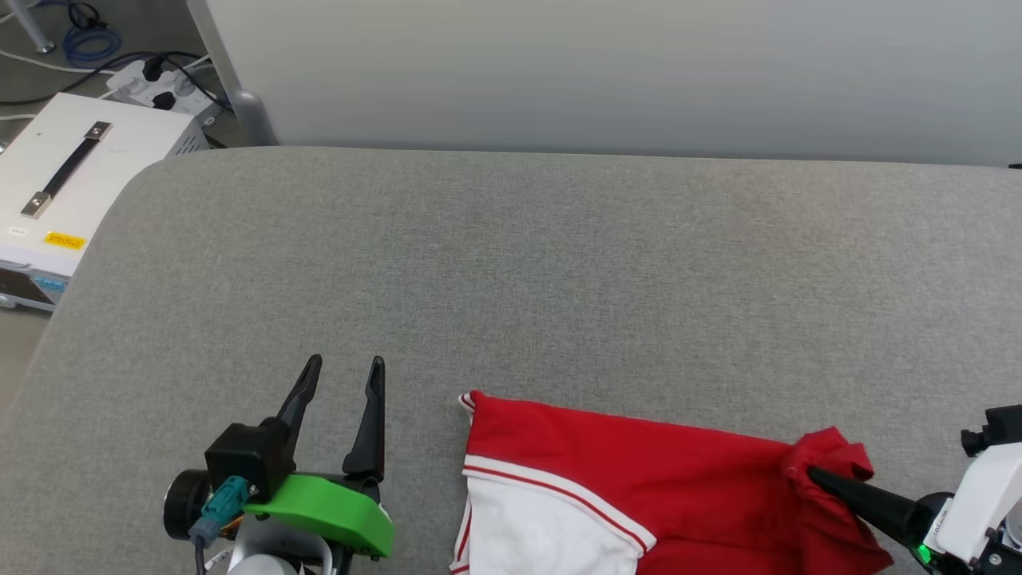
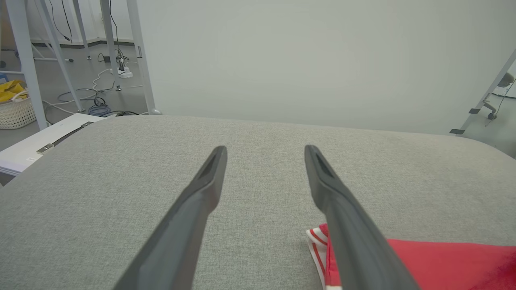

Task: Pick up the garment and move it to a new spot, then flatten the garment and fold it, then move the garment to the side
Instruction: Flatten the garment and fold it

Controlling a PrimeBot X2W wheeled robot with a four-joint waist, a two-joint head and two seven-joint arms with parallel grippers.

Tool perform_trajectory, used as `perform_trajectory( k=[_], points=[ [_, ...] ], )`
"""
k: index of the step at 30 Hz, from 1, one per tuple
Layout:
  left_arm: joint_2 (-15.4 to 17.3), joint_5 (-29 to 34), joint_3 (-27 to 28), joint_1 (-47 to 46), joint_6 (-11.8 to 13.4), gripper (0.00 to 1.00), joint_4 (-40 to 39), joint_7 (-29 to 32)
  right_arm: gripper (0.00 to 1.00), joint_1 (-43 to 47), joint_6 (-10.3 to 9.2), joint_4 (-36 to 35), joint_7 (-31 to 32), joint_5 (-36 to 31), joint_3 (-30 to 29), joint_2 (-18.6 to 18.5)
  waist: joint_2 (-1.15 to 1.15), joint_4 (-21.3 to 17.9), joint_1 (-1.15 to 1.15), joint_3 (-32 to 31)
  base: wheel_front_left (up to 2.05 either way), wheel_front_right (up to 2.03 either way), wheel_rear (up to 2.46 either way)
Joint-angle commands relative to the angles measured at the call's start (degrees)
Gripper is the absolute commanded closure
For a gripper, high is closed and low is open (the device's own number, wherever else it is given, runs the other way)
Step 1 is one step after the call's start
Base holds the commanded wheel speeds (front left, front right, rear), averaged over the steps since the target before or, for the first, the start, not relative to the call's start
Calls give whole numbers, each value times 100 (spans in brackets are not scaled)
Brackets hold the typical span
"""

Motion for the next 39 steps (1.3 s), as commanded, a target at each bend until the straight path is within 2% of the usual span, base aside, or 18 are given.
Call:
perform_trajectory(
  k=[1, 6, 11, 19, 30, 31, 32, 34, 39],
  points=[
    [11, 14, -25, -21, 33, 0, 17, 4, 100, -100, -3, -50, 135, 301, -14, 100, 0, 44, 0, 17, 0, 0, 0],
    [-50, -24, -80, -116, -3, 0, 57, 12, 100, -197, -3, 52, 393, 1209, 161, 278, 0, 176, 0, 86, 0, 0, 0],
    [-118, -6, -154, -262, -45, 0, 112, -17, 100, -263, -3, 240, 39, 1670, 794, 293, 0, 378, 0, 182, 0, 0, 0],
    [-223, 26, -205, -535, -99, 0, 178, -92, 100, -589, -3, 484, -708, 1681, 2008, 295, 0, 618, 0, 575, 0, 0, 0],
    [-430, 108, -299, -833, -200, 0, 397, -205, 100, -896, -3, 838, -1282, 1411, 2924, 294, 0, 807, 0, 892, 0, 0, 0],
    [-449, 114, -309, -852, -211, 0, 424, -212, 97, -899, -3, 864, -1335, 1376, 2984, 292, 0, 810, 0, 899, 0, 0, 0],
    [-464, 118, -317, -866, -220, 0, 443, -217, 80, -904, -3, 880, -1384, 1346, 3024, 282, 0, 813, 0, 903, 0, 0, 0],
    [-491, 124, -326, -895, -245, 0, 483, -227, 0, -929, -3, 905, -1549, 1230, 3114, 249, 0, 814, 0, 906, 0, 0, 0],
    [-508, 142, -311, -926, -292, 0, 564, -248, 0, -977, -3, 808, -1796, 1175, 3394, 196, 0, 775, 0, 857, 0, 0, 0]
  ],
)
